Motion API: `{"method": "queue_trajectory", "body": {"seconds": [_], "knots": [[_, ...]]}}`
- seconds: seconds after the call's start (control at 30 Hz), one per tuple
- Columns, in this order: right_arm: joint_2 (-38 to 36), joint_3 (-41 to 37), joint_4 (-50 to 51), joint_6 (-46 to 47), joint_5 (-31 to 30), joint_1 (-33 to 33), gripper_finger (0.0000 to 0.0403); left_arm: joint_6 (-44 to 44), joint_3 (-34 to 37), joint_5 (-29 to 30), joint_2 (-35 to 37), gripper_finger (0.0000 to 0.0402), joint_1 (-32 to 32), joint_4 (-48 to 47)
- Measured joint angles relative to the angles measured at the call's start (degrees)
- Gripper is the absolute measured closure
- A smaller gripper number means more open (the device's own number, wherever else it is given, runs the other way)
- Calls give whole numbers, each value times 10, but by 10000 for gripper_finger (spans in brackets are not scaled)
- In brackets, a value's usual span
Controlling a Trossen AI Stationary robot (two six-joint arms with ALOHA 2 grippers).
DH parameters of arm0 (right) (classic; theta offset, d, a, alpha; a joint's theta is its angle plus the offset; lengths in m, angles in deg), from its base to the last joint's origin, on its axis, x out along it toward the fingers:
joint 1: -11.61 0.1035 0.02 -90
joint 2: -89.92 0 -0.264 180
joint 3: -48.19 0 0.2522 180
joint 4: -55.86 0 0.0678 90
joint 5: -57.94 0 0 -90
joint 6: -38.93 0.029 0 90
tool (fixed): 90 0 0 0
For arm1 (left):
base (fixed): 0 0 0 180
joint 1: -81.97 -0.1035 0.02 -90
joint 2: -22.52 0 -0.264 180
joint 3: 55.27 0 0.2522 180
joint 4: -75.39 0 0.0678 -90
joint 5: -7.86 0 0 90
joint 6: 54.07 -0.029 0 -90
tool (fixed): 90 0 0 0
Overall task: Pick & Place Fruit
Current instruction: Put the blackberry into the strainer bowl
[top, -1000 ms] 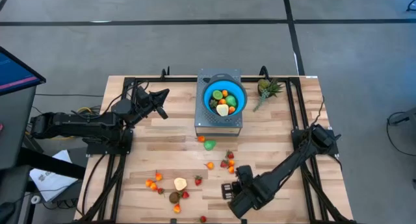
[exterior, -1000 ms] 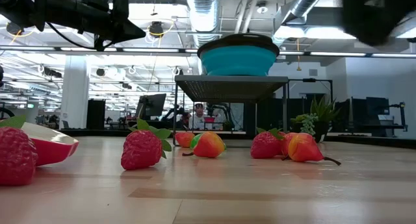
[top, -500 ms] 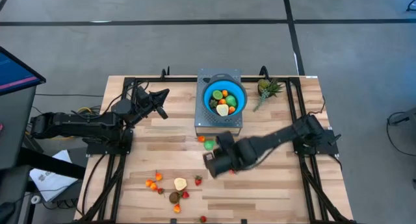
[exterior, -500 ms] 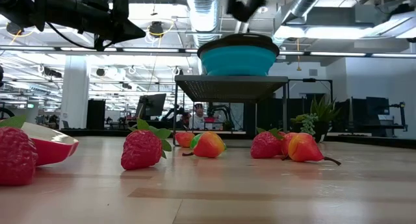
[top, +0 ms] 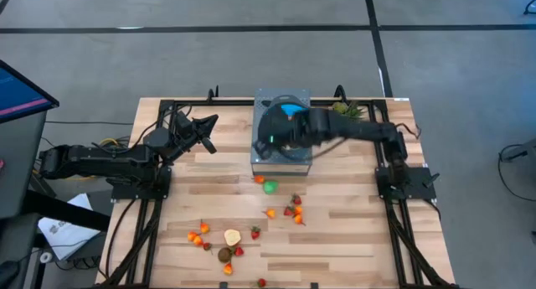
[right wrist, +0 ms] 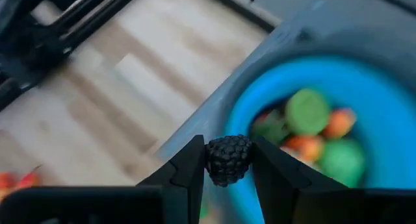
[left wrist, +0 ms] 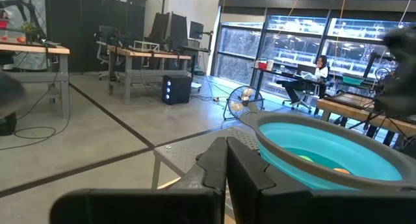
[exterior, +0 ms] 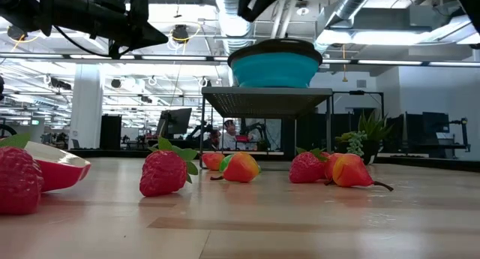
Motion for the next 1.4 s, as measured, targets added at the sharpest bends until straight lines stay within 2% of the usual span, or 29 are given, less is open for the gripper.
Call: {"method": "queue_trajectory", "body": {"seconds": [0.1,0.2,0.47,0.83,1.0,1.13,1.3,1.4], "knots": [[0,7,1,-51,5,-40,305,0,0,0,0,400,0,0],[0,8,4,-90,39,-78,305,0,0,0,0,400,0,0],[3,8,56,-125,109,-145,305,-1,0,0,0,400,0,0],[3,8,75,-214,113,-170,305,-2,0,0,0,400,-19,0],[3,8,68,-294,198,-182,305,-2,0,0,0,400,-20,0],[1,-19,48,-337,239,-184,305,-2,0,0,0,400,-20,0],[2,-87,22,-399,274,-186,305,-2,0,0,0,400,-20,0],[4,-111,13,-399,275,-187,305,-2,0,0,0,400,-20,0]]}}
